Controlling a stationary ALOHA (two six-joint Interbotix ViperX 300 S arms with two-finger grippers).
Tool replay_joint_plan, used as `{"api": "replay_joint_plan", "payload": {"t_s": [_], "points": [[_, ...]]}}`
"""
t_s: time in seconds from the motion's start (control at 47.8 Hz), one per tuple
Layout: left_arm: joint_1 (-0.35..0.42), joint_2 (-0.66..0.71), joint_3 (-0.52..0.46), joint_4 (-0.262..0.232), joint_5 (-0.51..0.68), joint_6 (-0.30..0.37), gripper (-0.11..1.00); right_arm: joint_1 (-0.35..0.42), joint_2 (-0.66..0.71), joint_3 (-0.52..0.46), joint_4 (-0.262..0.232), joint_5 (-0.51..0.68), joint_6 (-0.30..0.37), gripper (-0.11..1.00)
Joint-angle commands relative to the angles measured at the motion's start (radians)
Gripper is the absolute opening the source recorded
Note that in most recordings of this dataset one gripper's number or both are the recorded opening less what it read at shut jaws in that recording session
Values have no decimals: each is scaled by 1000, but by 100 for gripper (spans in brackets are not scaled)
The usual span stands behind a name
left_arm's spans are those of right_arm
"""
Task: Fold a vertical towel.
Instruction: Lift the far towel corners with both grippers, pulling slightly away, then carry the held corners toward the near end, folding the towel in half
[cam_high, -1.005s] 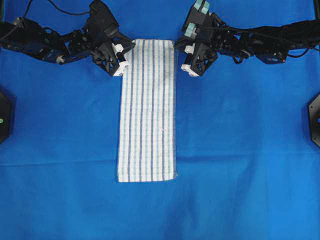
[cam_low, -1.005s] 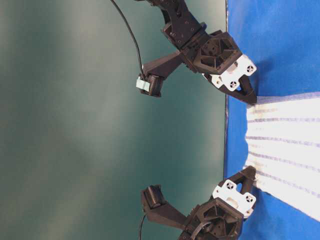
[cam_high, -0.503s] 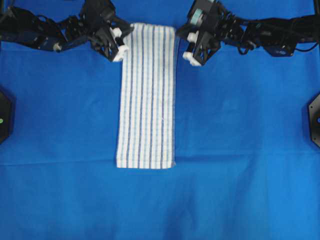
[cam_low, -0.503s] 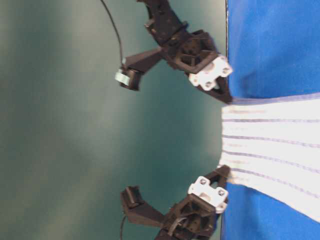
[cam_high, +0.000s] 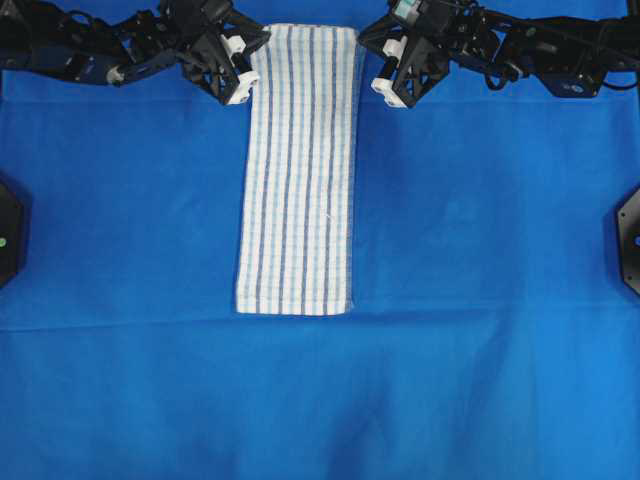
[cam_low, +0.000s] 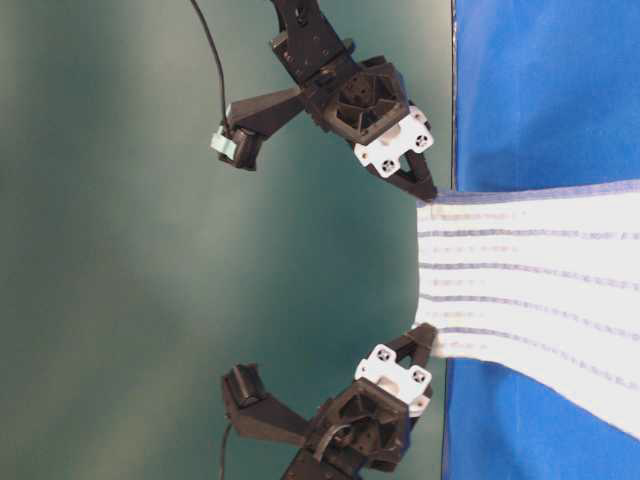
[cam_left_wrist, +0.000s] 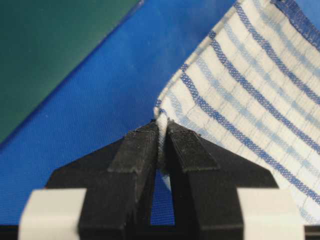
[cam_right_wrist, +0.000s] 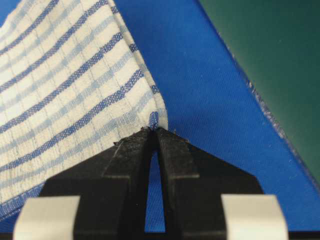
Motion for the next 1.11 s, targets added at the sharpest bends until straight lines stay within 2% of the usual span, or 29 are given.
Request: {"api": "replay_joint_plan", "payload": {"t_s": [0.0, 0.293, 0.586, 0.817, 1.089], "points": [[-5, -64, -2, 0, 9, 2, 4, 0, -60, -15, -3, -9, -2, 7], [-87, -218, 52, 2, 84, 3, 4, 58, -175, 15, -3, 0, 3, 7], [-235, -350, 124, 0, 147, 0, 4, 189, -284, 110, 2, 9, 11, 7], [-374, -368, 161, 2, 178, -14, 4, 325, -330, 179, 32, 9, 17, 7], [-523, -321, 167, 2, 190, -15, 4, 480, -325, 187, 94, 20, 17, 7]]}}
